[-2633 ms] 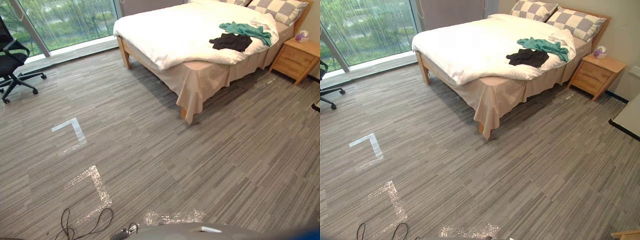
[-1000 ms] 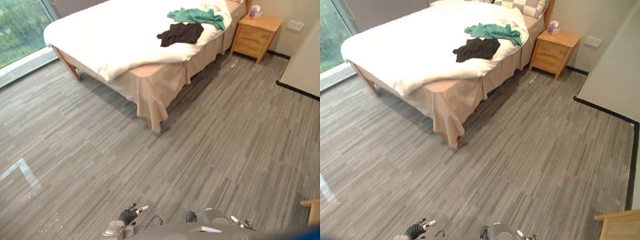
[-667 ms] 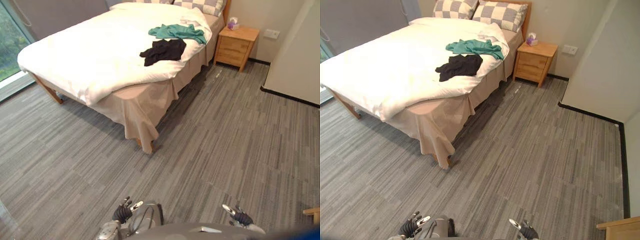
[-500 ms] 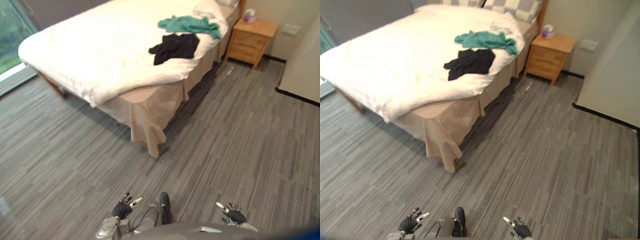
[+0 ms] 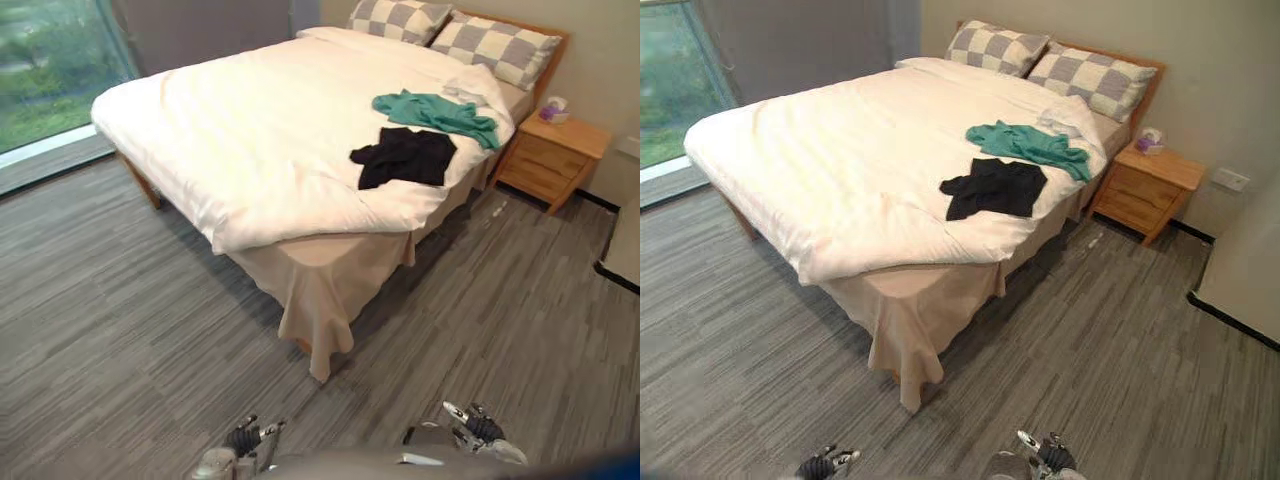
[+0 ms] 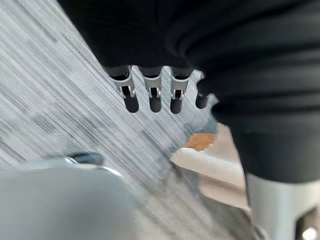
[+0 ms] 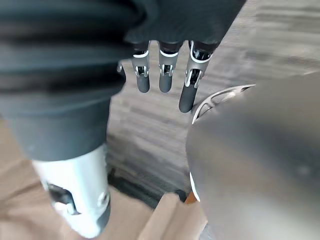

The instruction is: Tidy the bed and pick cloth on bed and put in laundry

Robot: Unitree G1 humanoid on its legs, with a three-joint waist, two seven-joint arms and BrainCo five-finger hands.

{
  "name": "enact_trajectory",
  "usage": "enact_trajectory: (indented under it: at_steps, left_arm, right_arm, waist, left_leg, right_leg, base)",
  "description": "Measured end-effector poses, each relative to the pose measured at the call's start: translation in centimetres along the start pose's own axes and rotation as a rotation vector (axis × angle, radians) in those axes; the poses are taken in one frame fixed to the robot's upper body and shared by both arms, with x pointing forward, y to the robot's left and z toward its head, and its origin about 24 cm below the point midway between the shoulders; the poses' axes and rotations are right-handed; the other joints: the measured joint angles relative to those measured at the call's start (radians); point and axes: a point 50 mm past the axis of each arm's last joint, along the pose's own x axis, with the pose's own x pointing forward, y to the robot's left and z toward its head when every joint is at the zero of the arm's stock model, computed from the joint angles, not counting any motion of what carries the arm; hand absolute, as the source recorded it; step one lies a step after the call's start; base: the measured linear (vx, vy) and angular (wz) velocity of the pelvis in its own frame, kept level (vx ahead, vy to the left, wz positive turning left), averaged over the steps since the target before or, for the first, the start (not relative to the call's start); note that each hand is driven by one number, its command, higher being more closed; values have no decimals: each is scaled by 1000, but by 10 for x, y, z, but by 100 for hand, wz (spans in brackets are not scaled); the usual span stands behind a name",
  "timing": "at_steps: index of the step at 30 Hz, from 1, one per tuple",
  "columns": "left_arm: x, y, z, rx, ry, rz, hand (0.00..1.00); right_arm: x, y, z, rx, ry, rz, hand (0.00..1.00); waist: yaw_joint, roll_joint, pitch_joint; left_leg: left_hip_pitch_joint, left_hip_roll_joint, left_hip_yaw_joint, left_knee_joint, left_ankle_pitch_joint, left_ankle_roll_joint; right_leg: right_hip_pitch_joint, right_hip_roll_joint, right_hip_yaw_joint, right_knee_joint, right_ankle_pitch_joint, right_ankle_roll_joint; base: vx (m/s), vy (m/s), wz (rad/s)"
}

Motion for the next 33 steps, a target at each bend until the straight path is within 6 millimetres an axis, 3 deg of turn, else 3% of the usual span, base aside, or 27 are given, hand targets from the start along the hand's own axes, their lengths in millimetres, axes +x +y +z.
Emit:
enact_trajectory:
  at_steps: [1, 3, 4, 5, 6, 9, 10, 12, 13, 15, 17, 18, 21, 22, 23, 24, 26, 31, 33]
  left_arm:
    - [0, 0, 0, 0, -1, 0, 0]
    - [0, 1, 4, -20, -19, 8, 0]
    - [0, 4, 7, -49, -38, 22, 0]
    - [0, -3, 7, -103, -50, 19, 0]
    - [1, -12, 6, -141, -65, 9, 0]
    - [3, -27, 7, -164, -73, -26, 0]
    - [3, -29, 8, -173, -81, -27, 0]
    - [1, -26, 7, -254, -100, -6, 0]
    - [1, -24, 6, -283, -102, 1, 0]
    - [-1, -19, 4, -371, -115, 19, 0]
    - [-1, -17, 5, -380, -121, 22, 0]
    - [-1, -17, 5, -390, -129, 23, 0]
    - [-1, -22, 4, -417, -144, 17, 0]
    - [-1, -22, 2, -409, -140, 15, 0]
    - [-1, -22, -1, -394, -129, 11, 0]
    - [-1, -21, -2, -388, -124, 14, 0]
    - [-2, -10, 1, -371, -139, 37, 0]
    - [-2, -10, -4, -407, -111, 36, 0]
    - [-1, -12, -6, -517, -96, 55, 0]
  right_arm:
    - [0, 1, 0, -2, 0, 4, 0]
    - [0, 5, -1, -14, -4, 33, 0]
    - [-1, 12, -4, -8, -4, 52, 0]
    - [0, 8, 5, -24, -35, 53, 0]
    - [0, 11, 11, -56, -66, 78, 0]
    - [1, 26, 19, -153, -108, 162, 0]
    - [1, 27, 19, -164, -110, 172, 0]
    - [1, 33, 14, -214, -84, 197, 0]
    - [1, 33, 13, -212, -76, 198, 0]
    - [0, 32, 8, -201, -56, 194, 0]
    - [0, 29, 5, -189, -42, 178, 0]
    - [0, 25, 3, -172, -25, 161, 0]
    - [2, 18, 3, -148, 24, 128, 0]
    - [3, 14, 5, -137, 34, 114, 0]
    - [3, 11, 5, -127, 47, 99, 0]
    - [3, 12, 3, -123, 59, 100, 0]
    - [3, 12, -1, -109, 89, 89, 0]
    - [1, 6, -5, -64, 98, 56, 0]
    - [1, 4, -4, -50, 94, 51, 0]
  waist:
    - [0, 0, 1]
    - [1, -11, 10]
    - [6, -35, 14]
    - [14, 7, 30]
    - [9, 36, 33]
    - [0, 37, 30]
    - [0, 41, 27]
    - [19, 27, 14]
    - [19, 22, 12]
    - [18, 13, 9]
    - [17, 10, 12]
    - [18, 12, 15]
    - [24, 37, 23]
    - [22, 46, 22]
    - [25, 56, 17]
    - [26, 52, 17]
    - [19, 13, 22]
    - [16, 7, 17]
    - [13, 15, 17]
  left_leg:
    - [0, 3, -5, 2, -2, -3]
    - [-17, 26, -62, 70, -66, -22]
    - [-24, 33, -71, 124, -117, -36]
    - [-28, 92, -50, 179, -160, -48]
    - [-31, 135, -19, 198, -174, -68]
    - [-27, 175, -65, 192, -176, -99]
    - [-27, 181, -66, 190, -175, -102]
    - [-70, 199, -67, 261, -153, -123]
    - [-91, 201, -68, 300, -147, -121]
    - [-218, 220, -61, 523, -81, -122]
    - [-256, 234, -40, 602, -39, -124]
    - [-264, 247, -4, 631, -47, -125]
    - [-268, 200, 80, 526, -111, -129]
    - [-264, 169, 88, 381, -70, -131]
    - [-235, 151, 101, 275, -44, -94]
    - [-223, 137, 104, 247, -26, -92]
    - [-178, 99, 102, 140, 28, -72]
    - [-102, 67, 110, -1, 90, -62]
    - [-83, 55, 109, -52, 116, -60]
  right_leg:
    - [2, 5, 9, -20, 9, -1]
    - [40, 29, 127, -237, 116, 8]
    - [66, 27, 137, -264, 217, 39]
    - [80, 67, 103, -219, 216, 19]
    - [73, 85, 79, -142, 151, -1]
    - [57, 85, 42, 4, 27, -25]
    - [57, 85, 31, 15, 13, -26]
    - [72, 98, -9, 22, -51, -36]
    - [80, 99, -19, 18, -53, -40]
    - [153, 106, -98, -43, -63, -50]
    - [209, 104, -143, -79, -54, -63]
    - [245, 104, -166, -100, -51, -69]
    - [304, 87, -188, -141, -36, -56]
    - [304, 85, -184, -143, -29, -45]
    - [304, 102, -150, -165, -18, -30]
    - [303, 100, -127, -183, -7, -27]
    - [329, 93, -48, -273, 20, -14]
    - [349, 74, -44, -307, 30, -4]
    - [349, 74, -45, -317, 32, -1]
  base:
    - [291, -295, 90]
    - [299, -367, 72]
    - [273, -427, 59]
    - [312, -463, 64]
    - [230, -338, 59]
    - [197, -277, 84]
    - [156, -300, 62]
    - [114, -255, 51]
    - [66, -183, 55]
    - [102, -241, 75]
    - [107, -174, 75]
    - [126, -121, 71]
    - [102, 7, 30]
    - [64, 106, 3]
    - [48, 92, 0]
    - [72, 91, 3]
    - [78, 69, 15]
    - [26, 23, -1]
    - [-8, -4, 2]
